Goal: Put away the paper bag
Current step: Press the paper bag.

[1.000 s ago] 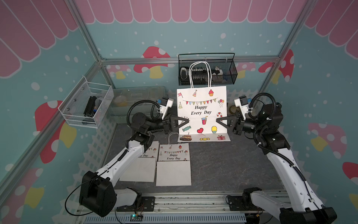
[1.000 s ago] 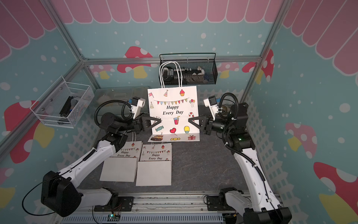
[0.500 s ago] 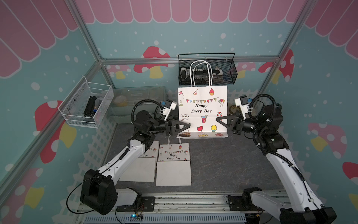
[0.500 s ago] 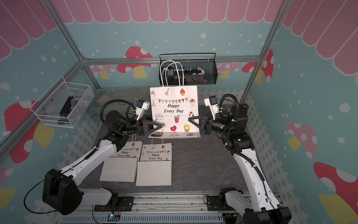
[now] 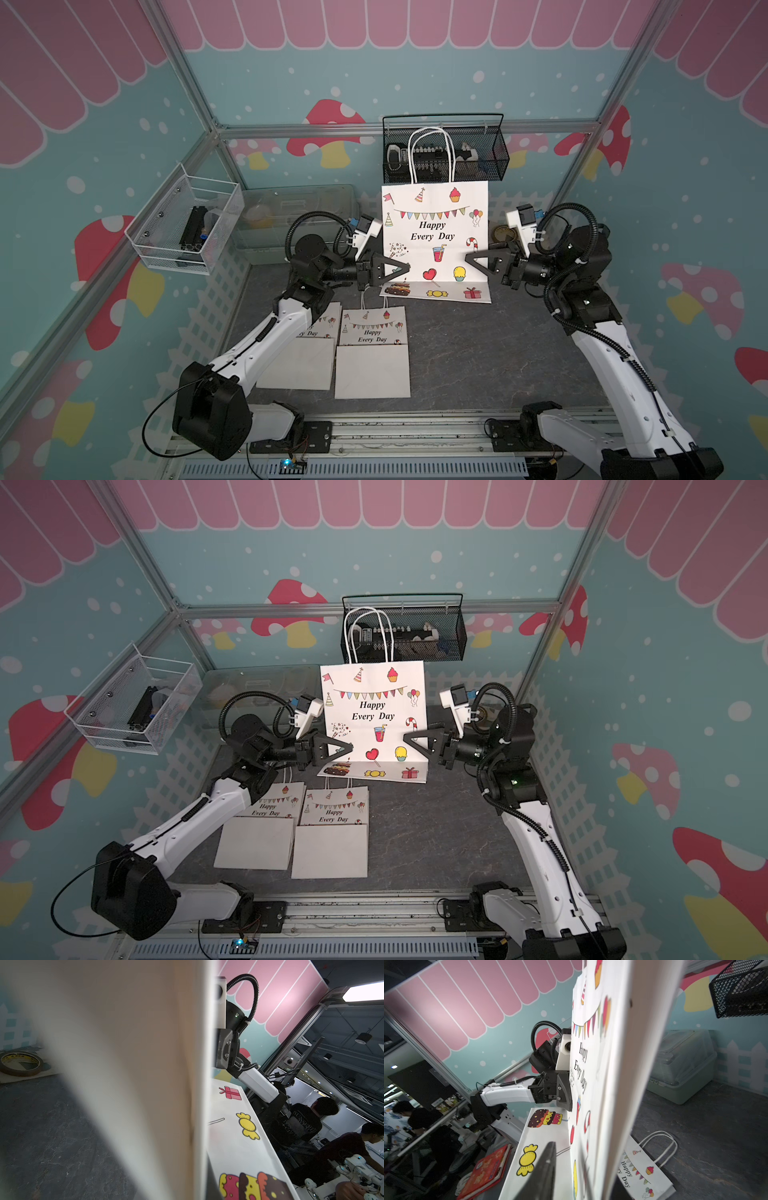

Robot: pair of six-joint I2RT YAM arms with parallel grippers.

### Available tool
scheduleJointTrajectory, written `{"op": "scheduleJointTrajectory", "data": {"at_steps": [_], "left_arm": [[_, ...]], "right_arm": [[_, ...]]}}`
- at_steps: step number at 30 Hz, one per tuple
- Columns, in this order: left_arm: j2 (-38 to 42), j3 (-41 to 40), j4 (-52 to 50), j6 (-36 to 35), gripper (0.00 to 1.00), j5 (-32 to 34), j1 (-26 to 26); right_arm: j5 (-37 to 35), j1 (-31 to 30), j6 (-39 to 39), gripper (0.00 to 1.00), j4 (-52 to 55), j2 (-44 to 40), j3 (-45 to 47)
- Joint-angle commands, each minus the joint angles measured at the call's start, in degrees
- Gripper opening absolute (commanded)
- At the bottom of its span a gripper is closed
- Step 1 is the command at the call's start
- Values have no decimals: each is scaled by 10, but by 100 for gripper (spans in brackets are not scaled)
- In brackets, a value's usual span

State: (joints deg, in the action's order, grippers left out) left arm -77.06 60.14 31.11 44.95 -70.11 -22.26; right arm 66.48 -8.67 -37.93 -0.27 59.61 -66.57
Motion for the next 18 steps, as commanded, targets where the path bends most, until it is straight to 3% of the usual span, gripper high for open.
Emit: {"op": "scheduleJointTrajectory", "data": {"at_steps": [1, 4, 8, 10, 13, 18], "left_arm": [[-5, 17, 26, 33, 0, 22, 5], [-9, 11, 69, 69, 0, 23, 11], [-21, 7, 92, 95, 0, 24, 19], [-27, 6, 102, 108, 0, 28, 22], [-38, 4, 148, 153, 0, 35, 29], [-54, -8, 259, 248, 0, 43, 46]], "right_arm": [[6, -3, 31, 39, 21, -20, 17], [10, -4, 45, 44, 38, -28, 28], [15, -4, 56, 75, 41, -46, 35], [13, -4, 65, 84, 44, -53, 35], [4, -4, 76, 91, 45, -56, 38], [5, -8, 71, 93, 28, -62, 51]]}}
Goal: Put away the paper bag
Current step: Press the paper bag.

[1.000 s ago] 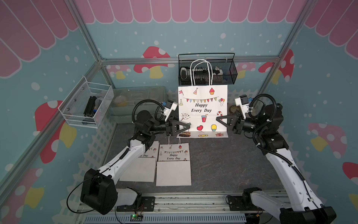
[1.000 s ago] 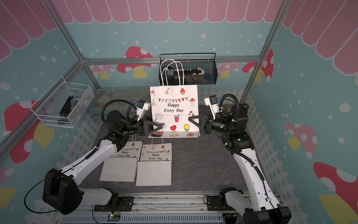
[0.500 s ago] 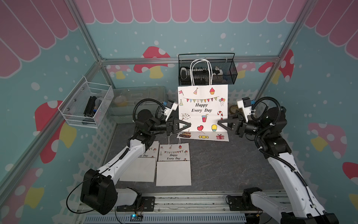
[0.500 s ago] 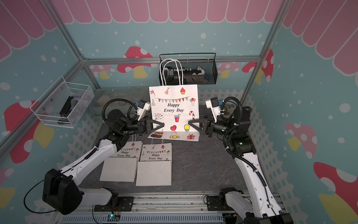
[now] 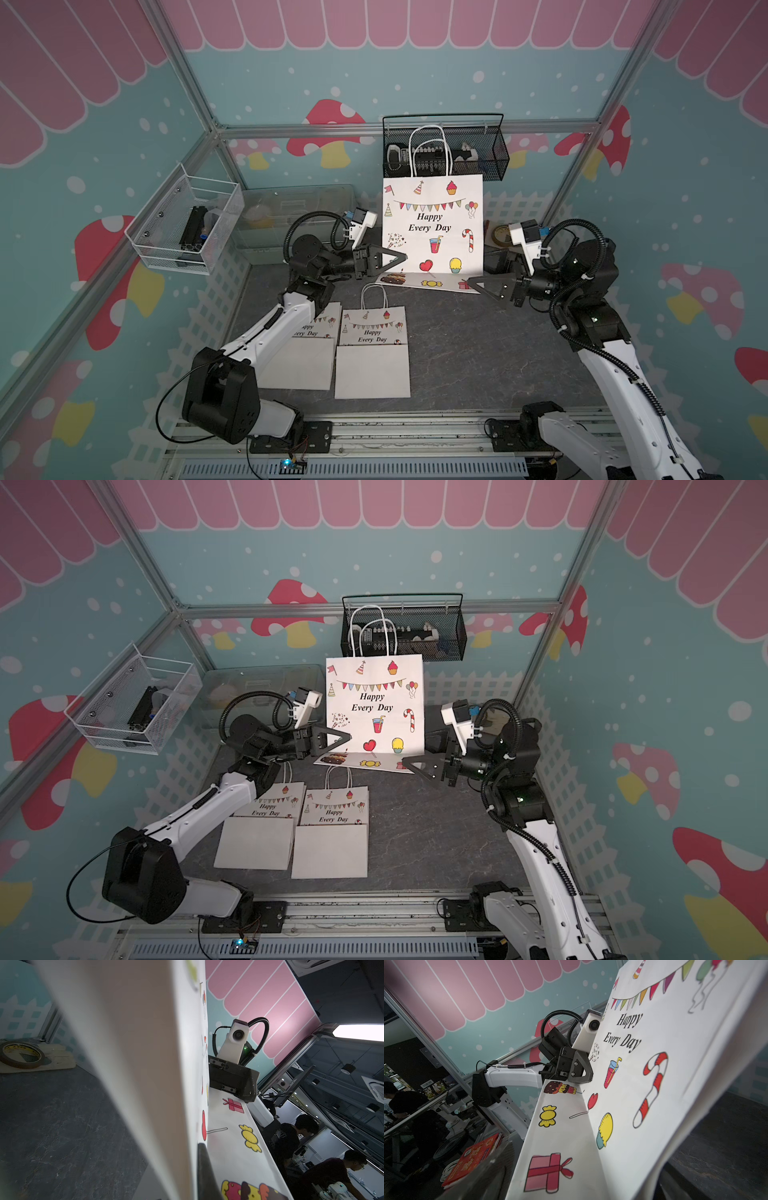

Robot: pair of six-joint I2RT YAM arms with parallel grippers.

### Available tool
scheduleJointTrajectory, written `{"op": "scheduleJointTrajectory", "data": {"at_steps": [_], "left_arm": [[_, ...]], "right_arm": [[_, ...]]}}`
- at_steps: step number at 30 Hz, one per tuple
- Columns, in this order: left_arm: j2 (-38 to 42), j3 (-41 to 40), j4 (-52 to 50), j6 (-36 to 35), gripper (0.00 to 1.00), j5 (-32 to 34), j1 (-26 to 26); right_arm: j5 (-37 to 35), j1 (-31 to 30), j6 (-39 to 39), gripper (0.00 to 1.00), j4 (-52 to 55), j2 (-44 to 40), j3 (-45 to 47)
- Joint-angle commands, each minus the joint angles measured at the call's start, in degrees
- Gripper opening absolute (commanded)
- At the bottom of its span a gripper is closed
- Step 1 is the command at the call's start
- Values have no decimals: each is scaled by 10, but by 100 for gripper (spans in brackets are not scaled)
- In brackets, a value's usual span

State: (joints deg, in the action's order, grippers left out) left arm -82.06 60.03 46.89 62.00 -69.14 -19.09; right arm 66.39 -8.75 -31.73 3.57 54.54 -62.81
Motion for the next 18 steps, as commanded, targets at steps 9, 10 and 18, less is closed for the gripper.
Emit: {"op": "scheduleJointTrajectory", "data": {"at_steps": [9, 10, 18], "left_arm": [[-41, -4, 246, 192, 0, 34, 21], [-44, -4, 255, 201, 0, 35, 21], [-50, -7, 258, 205, 0, 33, 27]], "right_arm": [[-21, -42, 78, 95, 61, -17, 0], [-27, -47, 87, 95, 71, -17, -2], [-26, -56, 82, 99, 56, -27, 1]]}}
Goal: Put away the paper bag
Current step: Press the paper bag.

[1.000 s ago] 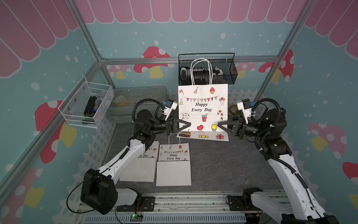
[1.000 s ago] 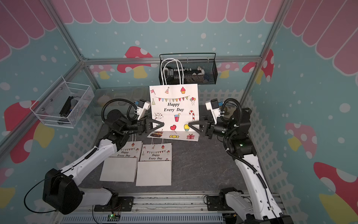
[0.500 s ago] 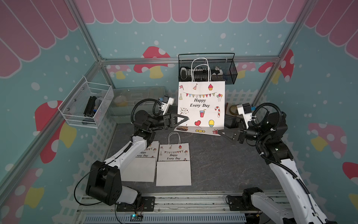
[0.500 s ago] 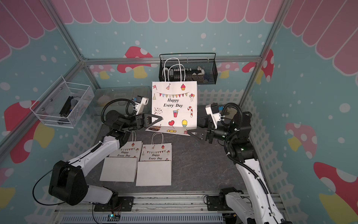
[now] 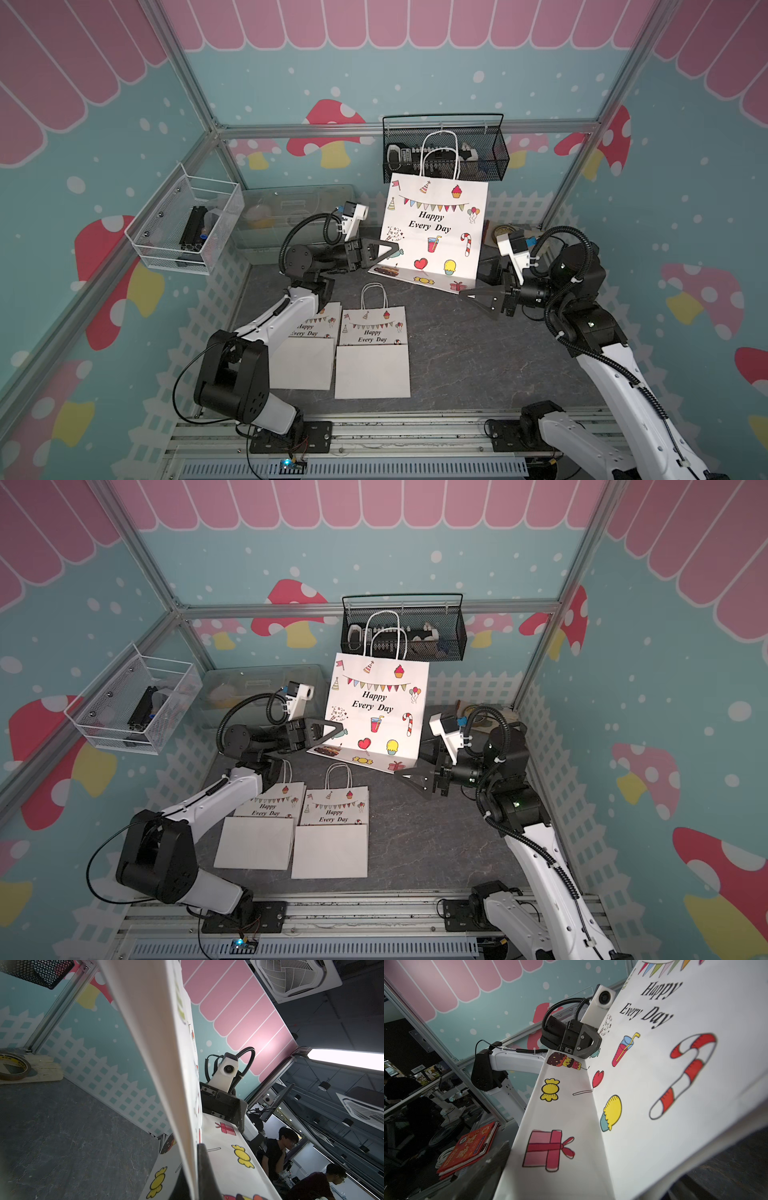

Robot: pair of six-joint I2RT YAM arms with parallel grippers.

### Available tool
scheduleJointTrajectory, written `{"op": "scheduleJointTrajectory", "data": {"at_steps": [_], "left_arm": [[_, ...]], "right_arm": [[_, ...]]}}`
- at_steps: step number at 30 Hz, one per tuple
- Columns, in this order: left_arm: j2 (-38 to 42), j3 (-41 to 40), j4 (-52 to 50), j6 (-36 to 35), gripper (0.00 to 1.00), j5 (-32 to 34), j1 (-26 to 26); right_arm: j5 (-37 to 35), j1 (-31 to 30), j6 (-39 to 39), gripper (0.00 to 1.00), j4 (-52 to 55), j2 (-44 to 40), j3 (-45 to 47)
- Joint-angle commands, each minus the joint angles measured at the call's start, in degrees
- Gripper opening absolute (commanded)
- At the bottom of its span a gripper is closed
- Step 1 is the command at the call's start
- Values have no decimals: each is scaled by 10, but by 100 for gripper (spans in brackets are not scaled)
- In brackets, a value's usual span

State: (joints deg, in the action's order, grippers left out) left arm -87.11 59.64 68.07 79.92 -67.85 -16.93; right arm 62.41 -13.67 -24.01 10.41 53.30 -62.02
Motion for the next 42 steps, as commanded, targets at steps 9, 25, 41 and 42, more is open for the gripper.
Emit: {"op": "scheduleJointTrajectory", "data": {"at_steps": [9, 25, 41, 42], "left_arm": [[9, -5, 37, 20, 0, 22, 10], [21, 7, -34, -45, 0, -10, -22], [50, 9, -111, -107, 7, -18, -33], [50, 9, -111, -107, 10, -18, -34]], "right_arm": [[-18, -8, 22, 97, 7, -15, -3], [-145, -19, -1, 66, -55, 20, -13], [-175, -19, -30, 21, -75, 27, -16], [-178, -18, -31, 15, -73, 28, -16]]}}
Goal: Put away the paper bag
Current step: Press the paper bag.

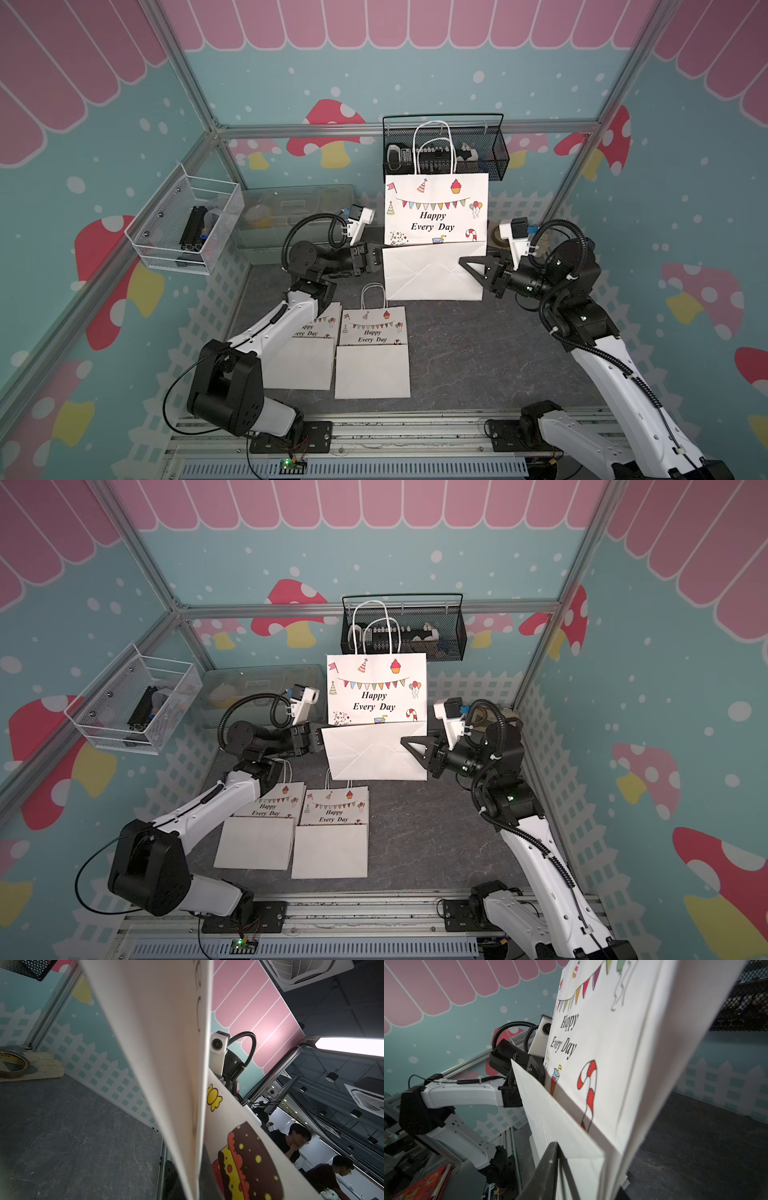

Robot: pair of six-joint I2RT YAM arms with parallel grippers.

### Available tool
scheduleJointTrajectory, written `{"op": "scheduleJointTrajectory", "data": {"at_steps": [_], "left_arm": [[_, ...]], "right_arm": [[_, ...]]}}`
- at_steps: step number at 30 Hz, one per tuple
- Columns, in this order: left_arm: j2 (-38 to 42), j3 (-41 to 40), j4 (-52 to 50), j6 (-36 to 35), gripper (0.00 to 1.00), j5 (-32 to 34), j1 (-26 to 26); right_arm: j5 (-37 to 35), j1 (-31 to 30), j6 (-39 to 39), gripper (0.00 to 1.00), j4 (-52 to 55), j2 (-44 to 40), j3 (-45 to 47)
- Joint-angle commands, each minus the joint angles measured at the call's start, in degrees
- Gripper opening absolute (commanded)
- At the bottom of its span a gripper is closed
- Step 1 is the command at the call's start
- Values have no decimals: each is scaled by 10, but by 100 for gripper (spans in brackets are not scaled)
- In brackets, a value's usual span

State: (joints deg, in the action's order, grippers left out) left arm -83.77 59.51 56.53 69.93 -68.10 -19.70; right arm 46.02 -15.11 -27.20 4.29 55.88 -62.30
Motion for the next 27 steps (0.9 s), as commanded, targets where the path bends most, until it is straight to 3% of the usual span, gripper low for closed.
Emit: {"op": "scheduleJointTrajectory", "data": {"at_steps": [1, 6, 16, 22, 27], "left_arm": [[17, 11, 5, -8, 12, -16, -7], [19, 10, 8, -8, 26, -15, -7], [52, -5, -12, -46, 69, 17, 11], [119, -26, -137, -143, 77, 72, 55], [153, -38, -183, -192, 84, 78, 67]], "right_arm": [[-15, -4, 1, 11, -8, 3, -14], [-15, -4, -1, 0, 1, 8, -14], [-9, -4, 0, 0, 27, 6, -20], [3, 6, -1, 0, 41, 6, -24], [22, 27, -12, 0, 43, 6, -29]]}}
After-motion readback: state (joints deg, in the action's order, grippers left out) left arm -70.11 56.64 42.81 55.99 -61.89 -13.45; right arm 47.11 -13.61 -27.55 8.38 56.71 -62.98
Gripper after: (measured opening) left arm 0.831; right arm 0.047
